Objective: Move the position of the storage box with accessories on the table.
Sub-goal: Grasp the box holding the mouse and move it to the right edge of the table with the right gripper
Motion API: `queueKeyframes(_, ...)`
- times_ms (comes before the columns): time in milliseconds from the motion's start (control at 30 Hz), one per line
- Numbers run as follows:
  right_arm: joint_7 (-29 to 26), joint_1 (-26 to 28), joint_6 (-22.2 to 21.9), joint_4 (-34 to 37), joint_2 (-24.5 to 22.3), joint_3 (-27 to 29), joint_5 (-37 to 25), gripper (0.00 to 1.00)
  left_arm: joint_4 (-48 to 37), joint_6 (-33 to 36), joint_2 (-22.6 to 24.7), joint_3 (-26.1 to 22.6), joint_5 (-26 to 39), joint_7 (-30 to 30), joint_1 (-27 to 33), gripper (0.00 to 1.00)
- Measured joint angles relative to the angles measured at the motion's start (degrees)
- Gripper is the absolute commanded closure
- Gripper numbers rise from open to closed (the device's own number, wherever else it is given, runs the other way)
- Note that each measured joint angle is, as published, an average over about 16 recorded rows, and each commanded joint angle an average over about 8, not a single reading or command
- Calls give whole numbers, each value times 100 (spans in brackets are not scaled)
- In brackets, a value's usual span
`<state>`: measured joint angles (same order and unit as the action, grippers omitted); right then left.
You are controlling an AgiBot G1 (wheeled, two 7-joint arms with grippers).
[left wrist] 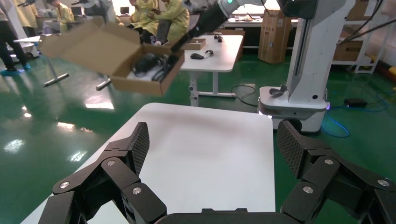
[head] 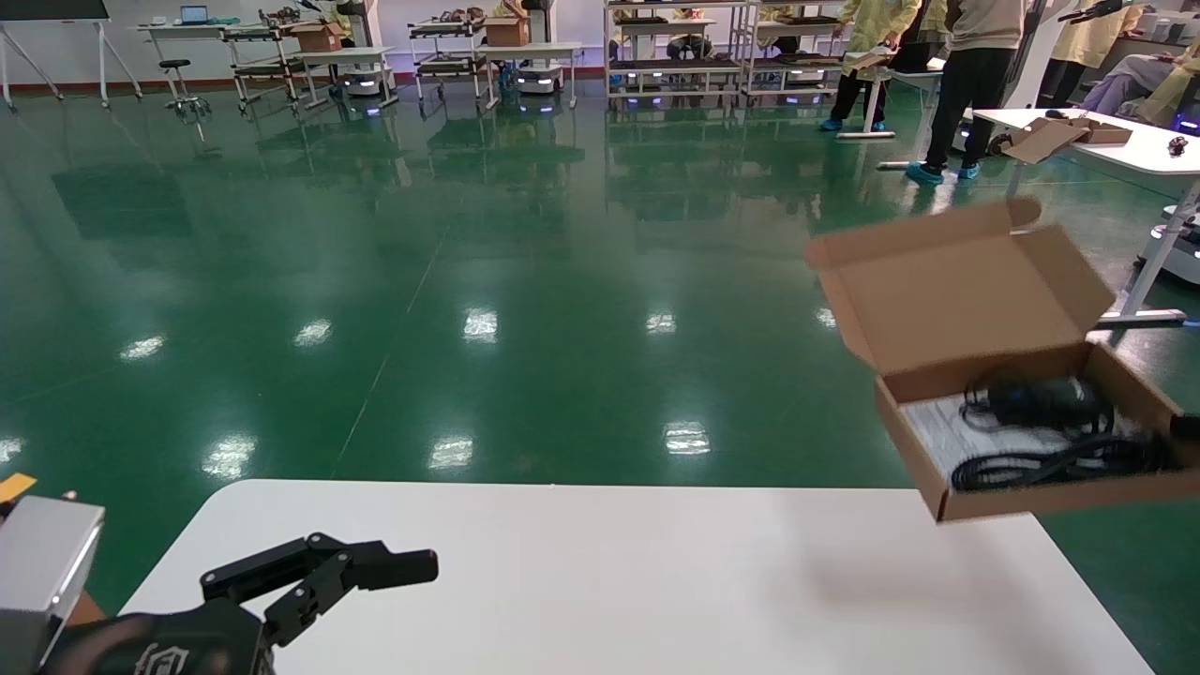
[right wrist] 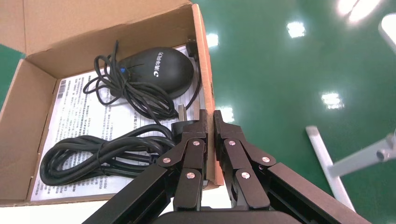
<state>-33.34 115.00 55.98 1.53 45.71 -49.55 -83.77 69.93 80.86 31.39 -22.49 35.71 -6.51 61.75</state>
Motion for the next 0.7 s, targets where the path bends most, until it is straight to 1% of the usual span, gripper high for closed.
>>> queueKeyframes(333,225,-797,-312,14,-73,233,326,100,0,0,0,0,0,0,0,0)
queueKeyframes(700,354,-1503,-992,24,-3,406,573,100,0,0,0,0,0,0,0,0)
